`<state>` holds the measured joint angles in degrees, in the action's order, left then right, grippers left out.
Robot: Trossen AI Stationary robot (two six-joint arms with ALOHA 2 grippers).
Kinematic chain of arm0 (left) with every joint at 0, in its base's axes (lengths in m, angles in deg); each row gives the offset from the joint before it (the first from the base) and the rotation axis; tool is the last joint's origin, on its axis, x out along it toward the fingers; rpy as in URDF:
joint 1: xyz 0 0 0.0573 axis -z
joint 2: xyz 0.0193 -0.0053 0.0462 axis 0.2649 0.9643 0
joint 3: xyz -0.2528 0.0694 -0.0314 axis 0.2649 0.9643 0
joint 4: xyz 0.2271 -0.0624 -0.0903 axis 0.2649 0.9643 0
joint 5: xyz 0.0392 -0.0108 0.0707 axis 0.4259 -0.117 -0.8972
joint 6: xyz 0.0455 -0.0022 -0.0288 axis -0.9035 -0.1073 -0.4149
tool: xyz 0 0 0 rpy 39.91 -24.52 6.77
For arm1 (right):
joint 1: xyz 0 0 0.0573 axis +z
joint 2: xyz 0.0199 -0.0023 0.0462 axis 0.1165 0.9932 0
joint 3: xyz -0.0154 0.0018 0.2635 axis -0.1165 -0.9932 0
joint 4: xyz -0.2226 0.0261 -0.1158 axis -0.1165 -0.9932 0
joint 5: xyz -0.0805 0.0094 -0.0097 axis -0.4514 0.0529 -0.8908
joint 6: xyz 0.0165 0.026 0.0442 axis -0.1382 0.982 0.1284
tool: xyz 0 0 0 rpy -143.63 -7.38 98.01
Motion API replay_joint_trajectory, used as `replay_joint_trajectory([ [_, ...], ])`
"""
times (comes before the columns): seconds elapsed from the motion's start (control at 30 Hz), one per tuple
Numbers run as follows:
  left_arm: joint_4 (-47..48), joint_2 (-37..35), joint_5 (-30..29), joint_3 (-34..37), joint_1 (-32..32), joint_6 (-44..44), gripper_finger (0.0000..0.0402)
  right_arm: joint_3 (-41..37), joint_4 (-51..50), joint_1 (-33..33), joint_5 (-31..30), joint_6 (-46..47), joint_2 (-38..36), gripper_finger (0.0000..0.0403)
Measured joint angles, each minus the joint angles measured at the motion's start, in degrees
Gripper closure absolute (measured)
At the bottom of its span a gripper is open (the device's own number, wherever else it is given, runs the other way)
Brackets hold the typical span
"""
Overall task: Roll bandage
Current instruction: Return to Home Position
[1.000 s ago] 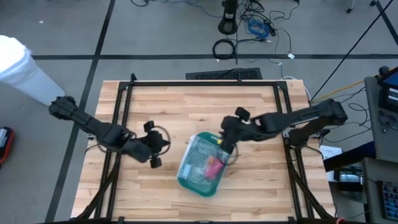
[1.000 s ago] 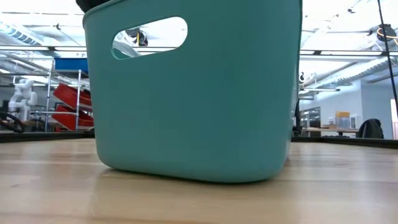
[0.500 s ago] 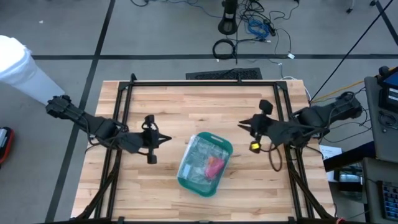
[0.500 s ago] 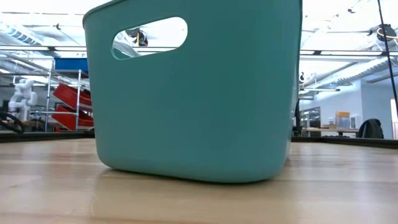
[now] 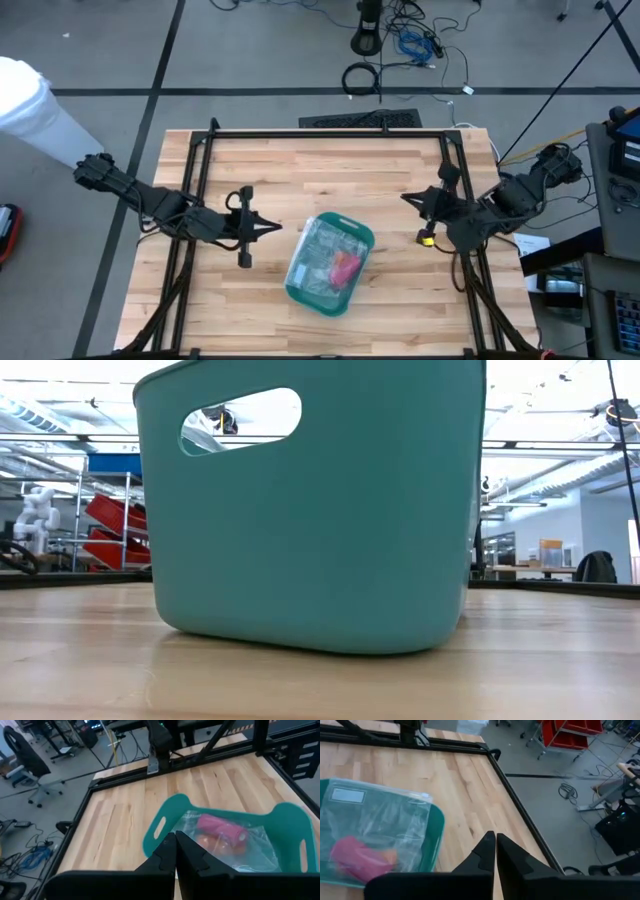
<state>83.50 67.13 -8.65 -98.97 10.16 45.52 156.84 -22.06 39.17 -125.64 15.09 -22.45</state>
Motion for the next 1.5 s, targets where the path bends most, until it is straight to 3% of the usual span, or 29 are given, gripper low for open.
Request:
replay_joint_trajectory([
  [0.17,0.2,-0.9,0.0,0.0,0.0,-1.0,0.0398,-2.2,-1.5,4.9,-5.2,3.4,-3.3,0.0403],
  [0.3,-0.7,-3.5,0.0,1.3,0.0,-1.0,0.0398,-8.5,-0.1,7.7,-6.9,6.6,-8.5,0.0403],
  [0.67,-15.5,-15.7,0.2,18.9,0.0,-0.9,0.0398,-35.3,27.7,9.6,-5.9,-2.6,-25.6,0.0403],
  [0.97,-22.5,-19.2,2.0,27.8,-0.8,-0.9,0.0398,-51.9,53.5,6.1,5.8,-14.2,-35.1,0.0403],
  [1.17,-28.4,-19.2,5.9,32.0,-4.3,-0.9,0.0398,-54.7,55.2,2.2,6.1,-17.1,-36.3,0.0403],
  [1.5,-31.3,-19.6,12.7,35.8,-11.6,-0.9,0.0399,-58.7,66.3,-7.5,18.2,-25.8,-38.1,0.0403],
])
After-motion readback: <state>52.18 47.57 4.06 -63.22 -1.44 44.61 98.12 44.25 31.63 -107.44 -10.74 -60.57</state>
